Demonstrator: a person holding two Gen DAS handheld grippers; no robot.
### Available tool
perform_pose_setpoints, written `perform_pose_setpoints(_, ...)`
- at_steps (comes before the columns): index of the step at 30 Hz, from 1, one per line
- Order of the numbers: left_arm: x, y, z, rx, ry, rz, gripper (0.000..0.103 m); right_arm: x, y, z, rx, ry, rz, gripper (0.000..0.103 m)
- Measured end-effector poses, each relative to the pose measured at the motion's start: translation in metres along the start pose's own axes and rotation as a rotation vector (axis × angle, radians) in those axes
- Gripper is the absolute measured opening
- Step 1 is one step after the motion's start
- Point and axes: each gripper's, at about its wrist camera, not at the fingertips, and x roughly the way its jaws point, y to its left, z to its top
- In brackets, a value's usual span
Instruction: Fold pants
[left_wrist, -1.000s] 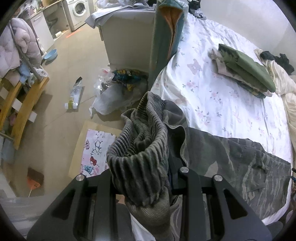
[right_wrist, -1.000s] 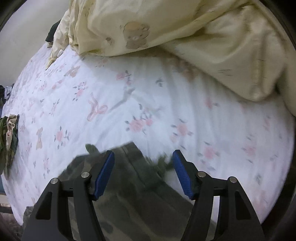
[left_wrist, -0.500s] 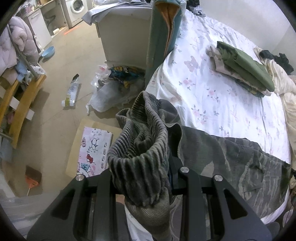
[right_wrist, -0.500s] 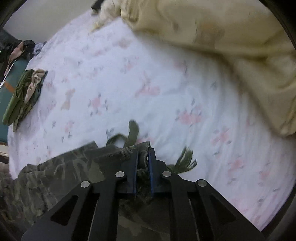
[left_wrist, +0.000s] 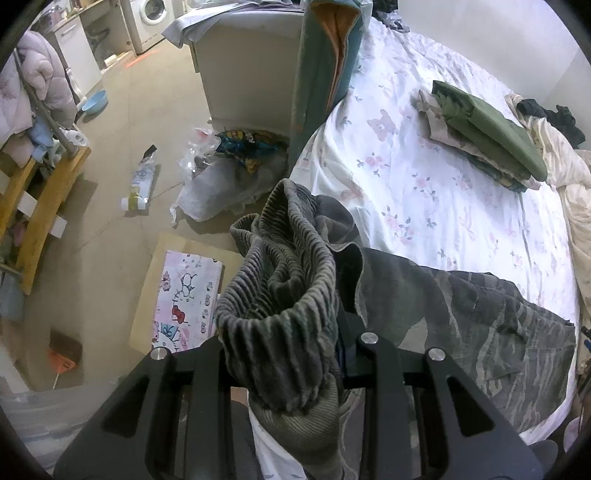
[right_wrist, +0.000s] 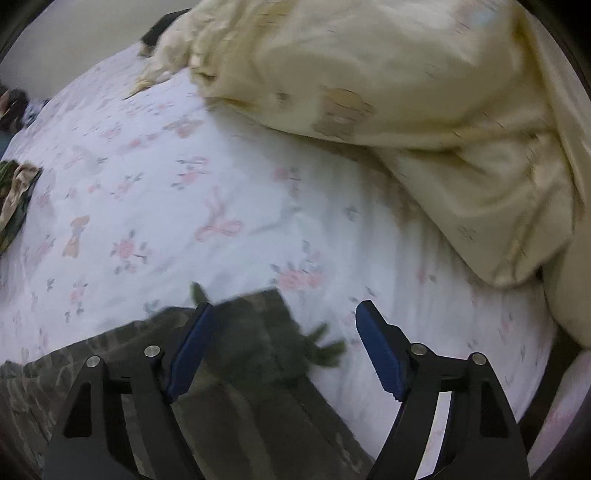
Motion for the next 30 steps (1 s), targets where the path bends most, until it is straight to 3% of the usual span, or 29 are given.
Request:
perform_pose_setpoints(3,0.003,-0.002,0.000,-0.001,0.005,0.014,0.025,0.013,0.026,0.013,-0.102,0.033,-0.006,0.078)
perform_pose_setpoints(7,0.006,-0.005,-0.001,0.009,0.008,0.037,0.026,0.048,0.050,0.028,-0.118,0.194,-0.027,0.078)
perform_pose_setpoints(10,0.008,-0.005,-0.001,0.010,0.014,0.048,0.026,0.076,0.075,0.033,-0.193,0.349,-0.132,0.079)
perform_pose_setpoints(11,0.009,-0.005,0.000,0.009,0.016,0.049,0.026,0.088,0.086,0.031,-0.256,0.431,-0.207,0.079)
perform_pose_setpoints(14,0.009,-0.006,0.000,0.011,0.018,0.047,0.026,0.098,0.106,0.028,-0.414,0.501,-0.353,0.077)
perform_pose_setpoints(15,0.010,-0.006,0.000,0.012,0.018,0.046,0.026,0.099,0.109,0.029,-0.439,0.514,-0.383,0.070)
perform_pose_setpoints(16,0.010,-0.007,0.001,0.014,0.018,0.045,0.026,0.098,0.111,0.031,-0.450,0.520,-0.387,0.042)
perform_pose_setpoints(17,0.010,-0.007,0.000,0.017,0.018,0.043,0.026,0.097,0.111,0.032,-0.452,0.528,-0.388,0.024)
perform_pose_setpoints(21,0.010,-0.005,0.001,0.020,0.021,0.034,0.026,0.091,0.115,0.040,-0.493,0.528,-0.442,0.015)
perform_pose_setpoints(23,0.010,-0.004,0.001,0.017,0.024,0.030,0.026,0.085,0.109,0.051,-0.498,0.476,-0.549,0.006)
perform_pose_setpoints(25,0.010,-0.004,0.001,0.016,0.024,0.028,0.026,0.077,0.093,0.069,-0.491,0.386,-0.705,0.007)
perform_pose_setpoints(27,0.010,-0.003,0.001,0.015,0.024,0.026,0.026,0.064,0.078,0.083,-0.405,0.343,-0.652,0.007)
perform_pose_setpoints(30,0.010,-0.005,0.001,0.012,0.025,0.022,0.026,0.042,0.069,0.094,-0.281,0.297,-0.414,0.008)
